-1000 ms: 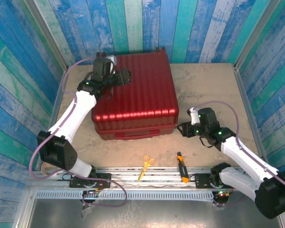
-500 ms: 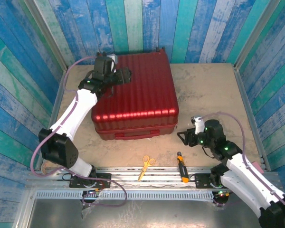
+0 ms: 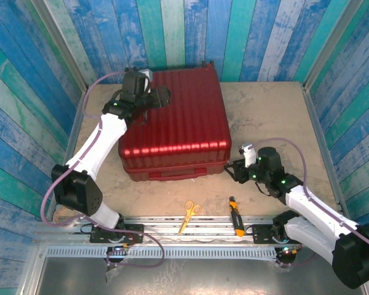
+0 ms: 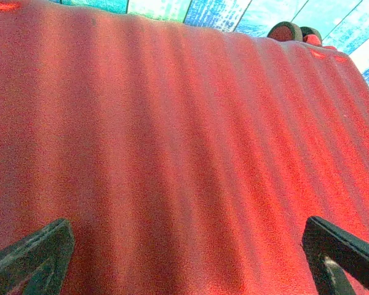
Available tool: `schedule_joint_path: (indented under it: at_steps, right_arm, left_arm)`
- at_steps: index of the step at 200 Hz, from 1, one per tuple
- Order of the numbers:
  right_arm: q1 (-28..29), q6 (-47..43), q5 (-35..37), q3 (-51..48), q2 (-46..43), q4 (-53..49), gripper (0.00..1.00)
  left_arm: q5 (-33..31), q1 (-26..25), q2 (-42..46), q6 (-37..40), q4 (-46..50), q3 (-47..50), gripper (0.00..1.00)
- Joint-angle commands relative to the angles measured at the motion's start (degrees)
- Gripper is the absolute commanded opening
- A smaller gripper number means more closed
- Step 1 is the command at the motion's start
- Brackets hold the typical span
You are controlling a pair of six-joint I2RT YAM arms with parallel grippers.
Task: Pack the luggage
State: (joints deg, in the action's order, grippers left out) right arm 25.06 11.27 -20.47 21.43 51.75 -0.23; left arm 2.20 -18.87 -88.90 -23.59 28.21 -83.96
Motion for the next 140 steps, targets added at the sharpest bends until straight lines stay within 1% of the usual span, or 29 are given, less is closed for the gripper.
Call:
schedule_joint_path:
  at_steps: [1,12,26,45,60,77,85,105,140]
  right_arm:
    - [0.25,-0.11,0.48,-1.37,0.43,5.63,0.46]
    - [0.25,-0.19,0.71,-1.44,1.04,6.17,0.41]
    - [0.25,-0.21,0.76,-1.48,1.95,7.03,0.38]
    - [0.34,-0.19,0.13,-1.39,3.17,8.28,0.3]
    - [0.43,-0.37,0.24,-1.22,3.92,8.66,0.23]
    - [0.43,-0.46,0.75,-0.97,4.0,8.3,0.13]
    - [0.43,-0.29,1.34,-0.91,3.9,7.87,0.1]
    - [0.43,0.02,3.1,-0.54,3.63,5.76,0.05]
    - [0.43,1.58,6.93,2.13,4.32,0.22,0.01]
  left_arm:
    - [-0.7,-0.02,-3.45,0.7,5.15,-0.14,1.0]
    - [-0.79,-0.02,-3.62,0.81,5.28,-0.14,1.0]
    - [-0.84,-0.02,-3.68,1.0,5.37,-0.14,1.0]
    - [-0.79,-0.02,-3.81,1.09,5.54,-0.2,0.99]
    - [-0.8,-0.02,-3.91,1.09,5.71,-0.19,0.99]
    - [-0.84,-0.02,-3.83,1.07,6.05,-0.15,1.0]
    - [-0.94,-0.02,-3.7,1.12,6.14,0.09,0.99]
    - [-1.14,-0.02,-3.56,1.18,6.07,0.7,0.99]
    - [-1.53,-0.03,-4.32,1.27,6.5,1.15,0.99]
